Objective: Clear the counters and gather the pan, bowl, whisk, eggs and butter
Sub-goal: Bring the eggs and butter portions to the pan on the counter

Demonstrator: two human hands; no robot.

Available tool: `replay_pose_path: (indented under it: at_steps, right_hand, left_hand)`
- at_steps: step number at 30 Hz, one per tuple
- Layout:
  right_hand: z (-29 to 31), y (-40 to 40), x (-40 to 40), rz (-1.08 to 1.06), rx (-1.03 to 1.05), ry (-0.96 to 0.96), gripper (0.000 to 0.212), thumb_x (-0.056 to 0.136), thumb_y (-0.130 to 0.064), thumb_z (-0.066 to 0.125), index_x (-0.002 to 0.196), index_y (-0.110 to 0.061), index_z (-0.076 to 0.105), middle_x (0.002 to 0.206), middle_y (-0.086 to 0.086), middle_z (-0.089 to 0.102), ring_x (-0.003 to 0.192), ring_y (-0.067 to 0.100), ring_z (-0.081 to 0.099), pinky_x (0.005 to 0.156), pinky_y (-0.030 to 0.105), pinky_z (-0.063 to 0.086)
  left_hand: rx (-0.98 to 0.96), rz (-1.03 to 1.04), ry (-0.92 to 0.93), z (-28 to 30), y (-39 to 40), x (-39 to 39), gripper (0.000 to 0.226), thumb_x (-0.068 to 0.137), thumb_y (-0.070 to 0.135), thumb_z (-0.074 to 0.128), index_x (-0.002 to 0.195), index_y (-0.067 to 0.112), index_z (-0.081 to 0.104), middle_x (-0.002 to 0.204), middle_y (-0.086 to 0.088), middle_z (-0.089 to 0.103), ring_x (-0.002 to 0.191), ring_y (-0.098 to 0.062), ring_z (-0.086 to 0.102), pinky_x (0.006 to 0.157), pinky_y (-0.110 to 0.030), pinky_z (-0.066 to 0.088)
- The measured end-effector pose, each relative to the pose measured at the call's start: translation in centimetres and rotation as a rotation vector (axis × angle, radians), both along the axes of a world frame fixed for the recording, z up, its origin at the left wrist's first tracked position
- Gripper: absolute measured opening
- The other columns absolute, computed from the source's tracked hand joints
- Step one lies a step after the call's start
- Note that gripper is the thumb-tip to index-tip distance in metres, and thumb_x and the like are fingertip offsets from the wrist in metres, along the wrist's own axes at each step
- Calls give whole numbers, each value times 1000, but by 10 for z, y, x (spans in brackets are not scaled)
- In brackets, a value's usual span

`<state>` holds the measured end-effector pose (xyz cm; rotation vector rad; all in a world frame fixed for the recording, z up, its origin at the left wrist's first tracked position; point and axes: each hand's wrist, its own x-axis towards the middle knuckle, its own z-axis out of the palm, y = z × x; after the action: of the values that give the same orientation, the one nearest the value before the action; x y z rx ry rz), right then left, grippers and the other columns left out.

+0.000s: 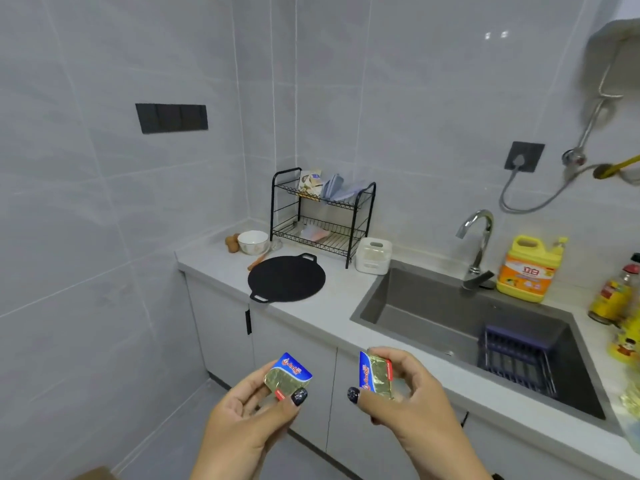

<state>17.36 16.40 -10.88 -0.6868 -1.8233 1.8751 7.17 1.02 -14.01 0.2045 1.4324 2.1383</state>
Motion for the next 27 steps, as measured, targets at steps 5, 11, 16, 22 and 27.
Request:
replay_pose_path:
  at_steps: [5,11,16,22,27]
  right_hand:
    - [8,16,-111,24,59,-25,52,50,-17,78,101,-24,69,104,8,63,61,13,64,54,20,50]
    - [-6,28,-215,111,150,-79,46,68,-10,81,105,-32,65,93,3,68,57,10,61,59,22,53]
    - [-33,64,-284,118,215,-175,40,66,-18,84,96,-36,65,90,-10,67,60,6,65,66,21,51]
    - [-68,131,-381,162,240,-195,40,69,-18,82,98,-36,63,89,-10,68,70,1,66,63,14,50]
    - [-74,179,-476,237,249,-234,41,70,-27,81,105,-36,61,90,-9,69,73,7,66,71,22,57]
  left_hand:
    - [8,74,-61,8,14,-107,42,76,-8,71,113,11,65,84,-11,76,68,-16,74,52,-21,57]
    - [-106,193,-45,2,27,-216,31,90,-4,60,105,23,67,74,0,75,64,-12,68,57,-23,52]
    - [-180,235,-101,-15,47,-284,20,90,1,62,108,11,63,69,-2,74,53,-8,65,51,-21,50]
    - [-300,270,-106,-28,99,-378,15,91,2,62,103,12,64,70,-6,72,58,-12,61,48,-19,49]
    - [-380,319,-48,-26,147,-469,21,90,5,63,107,17,68,75,-6,72,63,-13,62,51,-22,48]
